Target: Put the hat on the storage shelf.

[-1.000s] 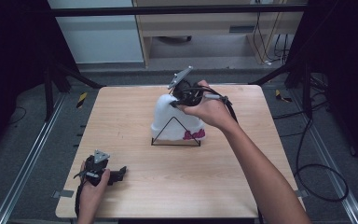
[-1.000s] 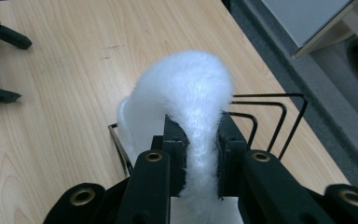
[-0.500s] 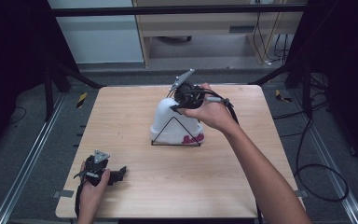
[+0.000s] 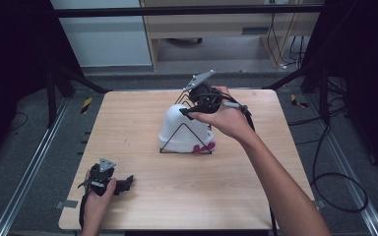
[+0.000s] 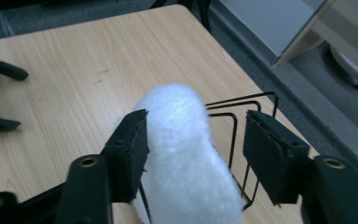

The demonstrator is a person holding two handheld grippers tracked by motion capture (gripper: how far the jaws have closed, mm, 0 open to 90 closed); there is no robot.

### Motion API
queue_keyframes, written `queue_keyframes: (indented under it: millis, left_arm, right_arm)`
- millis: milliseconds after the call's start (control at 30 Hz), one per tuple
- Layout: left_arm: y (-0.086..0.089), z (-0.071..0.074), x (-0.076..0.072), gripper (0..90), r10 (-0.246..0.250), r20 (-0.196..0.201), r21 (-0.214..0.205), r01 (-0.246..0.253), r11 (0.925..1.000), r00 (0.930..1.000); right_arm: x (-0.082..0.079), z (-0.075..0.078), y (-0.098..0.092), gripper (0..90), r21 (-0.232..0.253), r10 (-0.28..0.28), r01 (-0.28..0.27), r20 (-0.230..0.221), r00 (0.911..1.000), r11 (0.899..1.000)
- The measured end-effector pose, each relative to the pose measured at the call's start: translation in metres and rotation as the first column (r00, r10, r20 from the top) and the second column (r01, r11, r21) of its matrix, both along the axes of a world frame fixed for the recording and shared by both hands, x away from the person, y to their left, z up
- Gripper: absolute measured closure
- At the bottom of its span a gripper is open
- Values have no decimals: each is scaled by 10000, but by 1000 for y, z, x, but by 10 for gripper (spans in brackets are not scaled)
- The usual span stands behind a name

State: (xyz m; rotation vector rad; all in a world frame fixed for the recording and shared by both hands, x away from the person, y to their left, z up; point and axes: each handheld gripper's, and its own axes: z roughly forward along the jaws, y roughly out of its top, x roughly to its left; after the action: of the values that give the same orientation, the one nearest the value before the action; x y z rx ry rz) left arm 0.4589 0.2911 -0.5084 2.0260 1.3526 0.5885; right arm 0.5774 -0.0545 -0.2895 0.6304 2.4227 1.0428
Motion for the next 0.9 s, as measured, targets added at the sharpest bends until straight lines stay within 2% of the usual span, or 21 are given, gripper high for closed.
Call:
queue_keyframes:
  millis: [167,233,300,467,633,900]
  left_arm:
    - [0,0,0,0,2,2,-5,-2,10000,10000]
    - [0,0,0,0,0,0,-2,0,10000,10000]
    - [0,0,0,0,1,1,-2,-1,10000,10000]
    - [0,0,0,0,1,3,-1,-1,10000,10000]
    - [0,0,0,0,1,2,1,-1,10000,10000]
    - [0,0,0,0,0,2,0,0,10000,10000]
  right_arm:
    - [-11,2,-14,272,423,-550,535,358,9978,9977]
    - [-15,3,-22,229,682,-805,780,345,9962,9946]
    - [-20,2,-32,204,961,-1119,1077,394,9929,9895]
    - [-26,-2,-56,159,1286,-1694,1633,382,9848,9782]
    - [-32,-7,-76,132,1458,-2069,1996,372,9776,9690]
    - [-41,-10,-97,74,1541,-2521,2453,258,9674,9571]
